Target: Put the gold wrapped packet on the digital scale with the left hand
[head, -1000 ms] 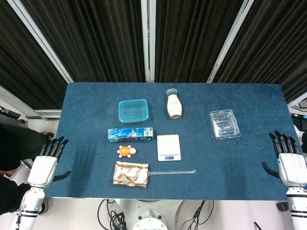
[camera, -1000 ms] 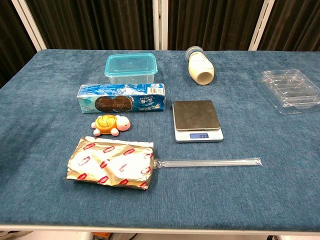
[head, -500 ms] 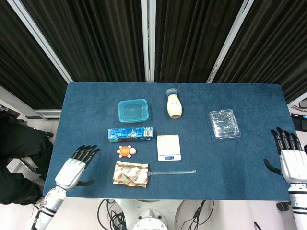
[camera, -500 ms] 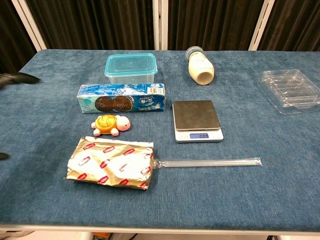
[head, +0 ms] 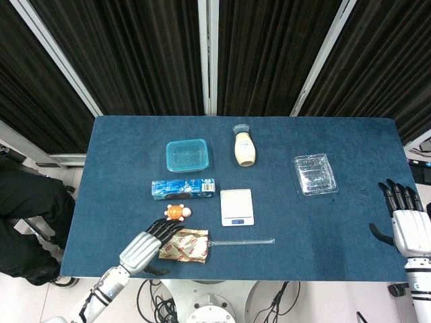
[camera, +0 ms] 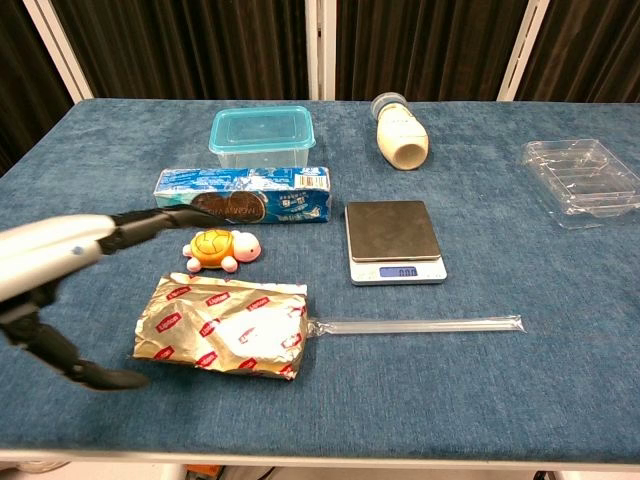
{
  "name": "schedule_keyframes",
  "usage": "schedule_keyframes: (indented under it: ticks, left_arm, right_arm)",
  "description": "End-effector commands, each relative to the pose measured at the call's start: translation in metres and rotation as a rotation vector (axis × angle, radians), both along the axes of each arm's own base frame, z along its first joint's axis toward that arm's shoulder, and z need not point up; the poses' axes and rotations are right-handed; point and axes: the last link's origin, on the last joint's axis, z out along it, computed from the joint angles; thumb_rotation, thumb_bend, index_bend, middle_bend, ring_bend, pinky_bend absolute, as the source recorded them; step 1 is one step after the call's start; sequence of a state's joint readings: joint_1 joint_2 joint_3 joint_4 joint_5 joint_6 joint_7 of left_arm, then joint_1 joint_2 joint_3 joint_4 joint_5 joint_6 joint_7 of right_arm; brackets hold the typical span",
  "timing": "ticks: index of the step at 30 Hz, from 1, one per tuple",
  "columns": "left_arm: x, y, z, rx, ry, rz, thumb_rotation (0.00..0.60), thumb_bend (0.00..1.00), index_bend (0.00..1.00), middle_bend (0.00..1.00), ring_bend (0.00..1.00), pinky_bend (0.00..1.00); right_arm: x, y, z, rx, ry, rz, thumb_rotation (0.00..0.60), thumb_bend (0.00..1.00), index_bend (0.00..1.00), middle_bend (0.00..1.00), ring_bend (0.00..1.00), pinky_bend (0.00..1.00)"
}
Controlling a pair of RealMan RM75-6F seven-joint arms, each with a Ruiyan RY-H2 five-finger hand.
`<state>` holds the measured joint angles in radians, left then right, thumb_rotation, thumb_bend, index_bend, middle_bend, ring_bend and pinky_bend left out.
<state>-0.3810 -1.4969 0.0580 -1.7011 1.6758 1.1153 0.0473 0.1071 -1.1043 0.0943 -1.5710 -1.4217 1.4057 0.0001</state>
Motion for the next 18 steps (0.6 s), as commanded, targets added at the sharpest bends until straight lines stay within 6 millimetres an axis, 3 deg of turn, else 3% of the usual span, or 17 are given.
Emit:
schedule_keyframes:
  ticks: [1, 9, 18]
  left_arm:
    - [0.011, 0.002, -0.013, -0.017, -0.011, -0.027, 0.6, 0.06, 0.0, 0.0, 0.0, 0.0]
    - [0.02, 0.013, -0.045, -0.035, 0.036, -0.063, 0.6, 0.06, 0.0, 0.0, 0.0, 0.0]
    - [0.004, 0.018, -0.052, -0.012, 0.14, -0.012, 0.6, 0.13, 0.0, 0.11, 0.0, 0.0]
  right_arm:
    - [0.0, 0.001, 0.0, 0.0, 0.001, 0.001, 0.6, 0.16, 0.0, 0.0, 0.0, 0.0]
    - [-0.003, 0.008, 0.007, -0.022, -0.002, -0.003, 0.6, 0.16, 0.0, 0.0, 0.0, 0.0]
    - [-0.009, 0.01, 0.011, -0.029, -0.005, -0.018, 0.6, 0.16, 0.0, 0.0, 0.0, 0.0]
